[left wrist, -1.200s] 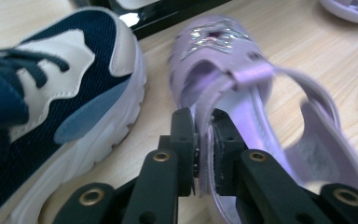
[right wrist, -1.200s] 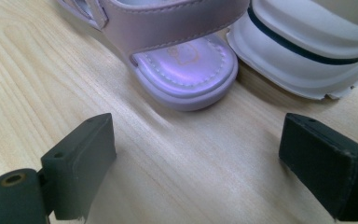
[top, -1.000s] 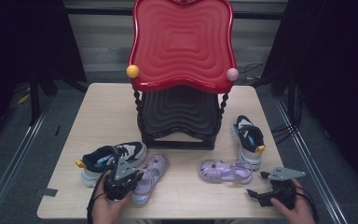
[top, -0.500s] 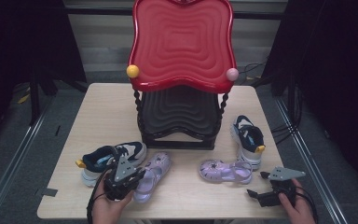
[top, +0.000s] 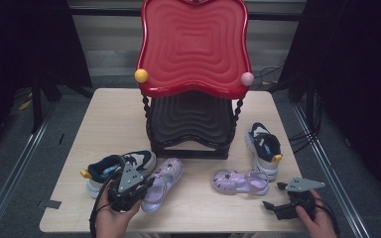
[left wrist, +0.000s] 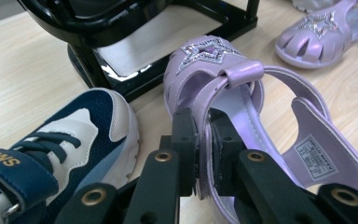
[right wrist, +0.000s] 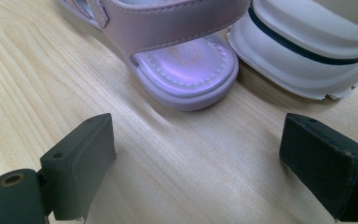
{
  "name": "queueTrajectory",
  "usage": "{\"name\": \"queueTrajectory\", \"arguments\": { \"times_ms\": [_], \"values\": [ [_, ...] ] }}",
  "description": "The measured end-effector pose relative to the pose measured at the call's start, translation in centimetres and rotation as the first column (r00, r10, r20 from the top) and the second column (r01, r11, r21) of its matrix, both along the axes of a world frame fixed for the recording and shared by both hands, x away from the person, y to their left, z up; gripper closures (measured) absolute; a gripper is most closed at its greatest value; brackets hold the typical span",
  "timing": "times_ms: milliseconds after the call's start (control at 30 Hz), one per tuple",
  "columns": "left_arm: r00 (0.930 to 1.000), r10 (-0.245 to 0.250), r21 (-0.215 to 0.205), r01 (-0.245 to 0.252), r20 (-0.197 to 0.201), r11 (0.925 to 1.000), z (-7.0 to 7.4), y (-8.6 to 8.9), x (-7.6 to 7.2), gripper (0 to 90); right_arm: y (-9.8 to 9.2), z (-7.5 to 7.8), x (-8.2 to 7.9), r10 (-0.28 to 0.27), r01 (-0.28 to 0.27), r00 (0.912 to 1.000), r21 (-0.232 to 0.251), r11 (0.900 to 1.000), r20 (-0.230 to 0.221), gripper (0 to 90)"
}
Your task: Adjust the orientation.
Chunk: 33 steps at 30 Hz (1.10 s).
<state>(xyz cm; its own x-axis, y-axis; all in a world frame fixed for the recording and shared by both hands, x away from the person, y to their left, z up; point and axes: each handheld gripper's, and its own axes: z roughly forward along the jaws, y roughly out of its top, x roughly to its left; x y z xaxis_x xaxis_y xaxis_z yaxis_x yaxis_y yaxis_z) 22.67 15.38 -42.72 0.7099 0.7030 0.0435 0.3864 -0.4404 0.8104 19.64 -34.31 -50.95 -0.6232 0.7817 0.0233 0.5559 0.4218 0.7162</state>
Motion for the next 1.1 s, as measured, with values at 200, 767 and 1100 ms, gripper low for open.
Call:
{"name": "queueTrajectory", "arguments": {
  "times_ms": [200,767,1100],
  "values": [
    [0.9998,0.011,-0.013,-0.011,0.016,0.9999,0.6,0.0,0.1,82.5,0.0,0.0,0.0,0.0,0.0,1.0,0.0,1.0,0.0,9.6],
    [0.9965,0.043,-0.058,-0.039,0.071,0.9976,4.2,-0.8,1.3,82.4,0.0,0.0,0.0,0.005,-0.005,1.0,0.001,1.0,0.001,9.5],
    [0.992,0.084,-0.067,-0.078,0.094,0.9947,4.7,-1.2,2.2,82.5,0.0,0.0,0.0,0.005,-0.005,1.0,0.001,1.0,0.001,9.5]
  ]
}}
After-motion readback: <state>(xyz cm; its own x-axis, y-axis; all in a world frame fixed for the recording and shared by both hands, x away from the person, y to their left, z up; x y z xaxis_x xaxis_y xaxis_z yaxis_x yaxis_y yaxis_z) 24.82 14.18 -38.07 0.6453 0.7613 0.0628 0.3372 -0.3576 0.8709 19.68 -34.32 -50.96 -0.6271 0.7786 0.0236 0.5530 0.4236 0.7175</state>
